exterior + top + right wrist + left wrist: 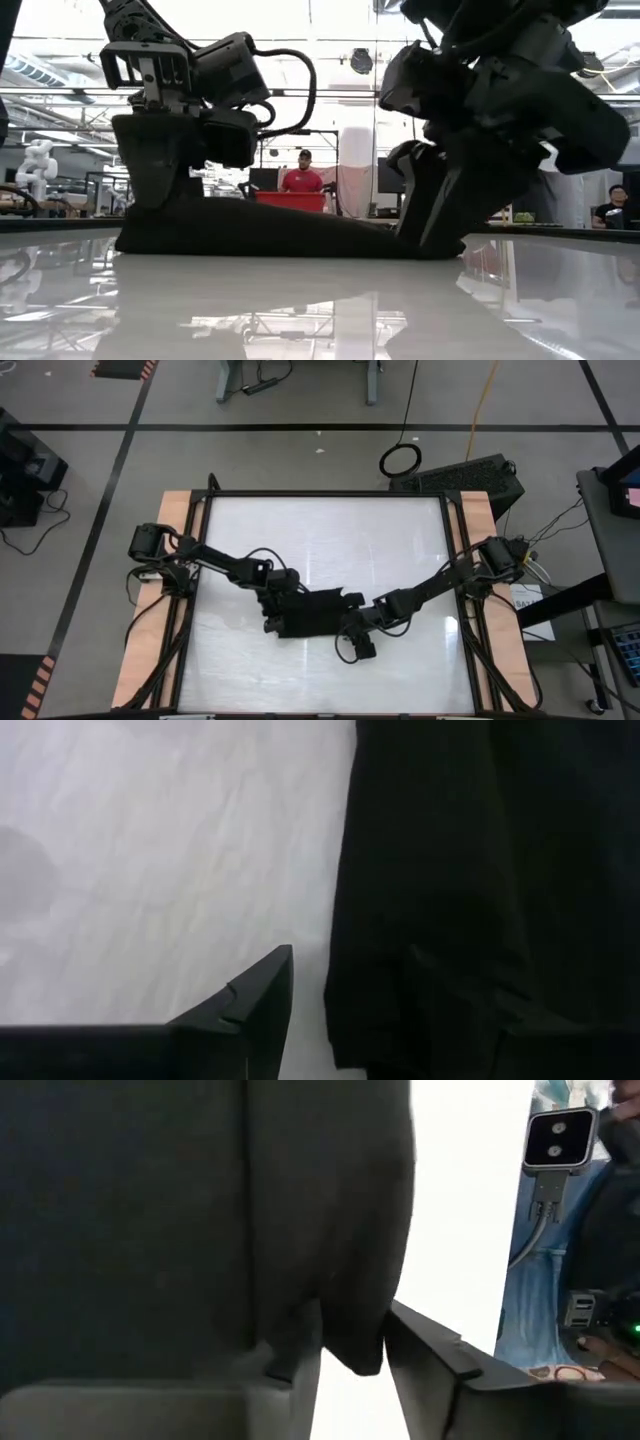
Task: Roll napkin
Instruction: Roll the black napkin
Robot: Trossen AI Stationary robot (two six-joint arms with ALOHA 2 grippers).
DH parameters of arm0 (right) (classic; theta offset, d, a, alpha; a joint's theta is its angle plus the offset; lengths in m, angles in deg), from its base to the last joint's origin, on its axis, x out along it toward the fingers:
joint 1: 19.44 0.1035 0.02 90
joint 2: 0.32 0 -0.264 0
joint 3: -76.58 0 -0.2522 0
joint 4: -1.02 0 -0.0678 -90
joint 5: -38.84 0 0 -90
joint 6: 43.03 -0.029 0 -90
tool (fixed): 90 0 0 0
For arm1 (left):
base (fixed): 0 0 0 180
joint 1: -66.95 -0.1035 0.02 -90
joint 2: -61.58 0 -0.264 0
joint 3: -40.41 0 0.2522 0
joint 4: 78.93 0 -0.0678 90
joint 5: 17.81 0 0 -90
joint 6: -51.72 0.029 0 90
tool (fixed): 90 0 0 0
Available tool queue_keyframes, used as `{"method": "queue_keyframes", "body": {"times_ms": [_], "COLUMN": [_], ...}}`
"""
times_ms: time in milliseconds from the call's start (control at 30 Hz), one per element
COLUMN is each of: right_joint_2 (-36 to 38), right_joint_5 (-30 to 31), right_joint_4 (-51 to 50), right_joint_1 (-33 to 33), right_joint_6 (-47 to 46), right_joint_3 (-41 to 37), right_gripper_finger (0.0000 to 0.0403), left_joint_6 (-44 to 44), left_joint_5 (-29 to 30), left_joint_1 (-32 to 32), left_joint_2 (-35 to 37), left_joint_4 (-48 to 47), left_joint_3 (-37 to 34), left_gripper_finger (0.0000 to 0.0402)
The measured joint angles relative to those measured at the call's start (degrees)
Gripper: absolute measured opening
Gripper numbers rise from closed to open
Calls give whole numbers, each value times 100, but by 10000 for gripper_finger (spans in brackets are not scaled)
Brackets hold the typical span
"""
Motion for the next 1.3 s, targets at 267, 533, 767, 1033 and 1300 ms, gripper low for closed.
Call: {"method": "queue_keyframes", "body": {"times_ms": [267,533,767,1033,1300], "right_joint_2": [-112,-119,-123,-123,-125], "right_joint_5": [-103,-208,-318,-413,-442], "right_joint_4": [102,129,172,170,168], "right_joint_1": [-89,-212,-301,-318,-344], "right_joint_6": [-331,-420,-611,-613,-715], "right_joint_3": [15,8,5,4,2], "right_gripper_finger": [175,171,171,171,171], "left_joint_6": [745,2250,3076,3359,3400], "left_joint_5": [179,1496,3564,5058,4494], "left_joint_1": [127,863,1876,2458,2267], "left_joint_2": [157,365,359,292,-35], "left_joint_4": [-856,-2075,-2113,-2078,-2016], "left_joint_3": [501,1382,1474,1469,1169], "left_gripper_finger": [161,162,162,162,162]}}
